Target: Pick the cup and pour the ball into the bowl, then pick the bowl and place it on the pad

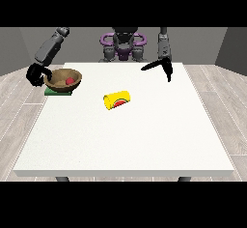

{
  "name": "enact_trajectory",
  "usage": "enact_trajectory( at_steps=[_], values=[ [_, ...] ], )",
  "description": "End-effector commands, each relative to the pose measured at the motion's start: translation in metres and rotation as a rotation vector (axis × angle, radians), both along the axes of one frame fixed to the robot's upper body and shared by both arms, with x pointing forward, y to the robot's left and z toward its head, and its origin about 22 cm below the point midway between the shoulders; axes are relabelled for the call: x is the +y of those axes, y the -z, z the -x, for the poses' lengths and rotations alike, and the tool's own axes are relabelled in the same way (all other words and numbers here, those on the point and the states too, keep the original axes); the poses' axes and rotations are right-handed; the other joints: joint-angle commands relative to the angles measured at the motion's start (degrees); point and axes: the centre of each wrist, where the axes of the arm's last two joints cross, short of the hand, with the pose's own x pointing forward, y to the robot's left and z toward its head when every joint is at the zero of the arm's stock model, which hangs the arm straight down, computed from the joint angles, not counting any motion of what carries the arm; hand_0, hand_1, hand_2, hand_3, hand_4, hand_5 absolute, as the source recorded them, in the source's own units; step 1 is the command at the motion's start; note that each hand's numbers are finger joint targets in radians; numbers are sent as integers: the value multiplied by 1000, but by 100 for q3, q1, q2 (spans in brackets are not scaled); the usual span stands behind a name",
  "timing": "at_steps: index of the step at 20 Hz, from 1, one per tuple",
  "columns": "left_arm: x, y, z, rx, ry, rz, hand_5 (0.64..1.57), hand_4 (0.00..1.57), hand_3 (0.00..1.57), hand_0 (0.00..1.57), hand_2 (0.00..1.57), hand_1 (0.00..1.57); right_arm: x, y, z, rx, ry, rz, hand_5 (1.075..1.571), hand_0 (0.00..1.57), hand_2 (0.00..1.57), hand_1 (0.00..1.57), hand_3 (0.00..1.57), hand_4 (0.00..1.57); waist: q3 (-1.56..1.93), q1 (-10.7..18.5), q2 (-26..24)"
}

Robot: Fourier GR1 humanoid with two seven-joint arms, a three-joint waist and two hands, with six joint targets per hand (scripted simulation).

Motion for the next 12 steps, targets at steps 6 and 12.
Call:
enact_trajectory(
  at_steps=[6, 12],
  values=[
    [-17, -17, 21, -100, -7, -15, 1564, 0, 0, 0, 0, 0, -18, -16, 4, -62, 25, 83, 1571, 1571, 1571, 1571, 343, 1027, -5, -52, 493],
    [-17, -31, 33, -58, 11, 7, 1565, 0, 0, 0, 0, 0, -26, -35, 0, -46, 39, -28, 1569, 1571, 1571, 1571, 0, 836, -7, -11, 199]
  ],
)
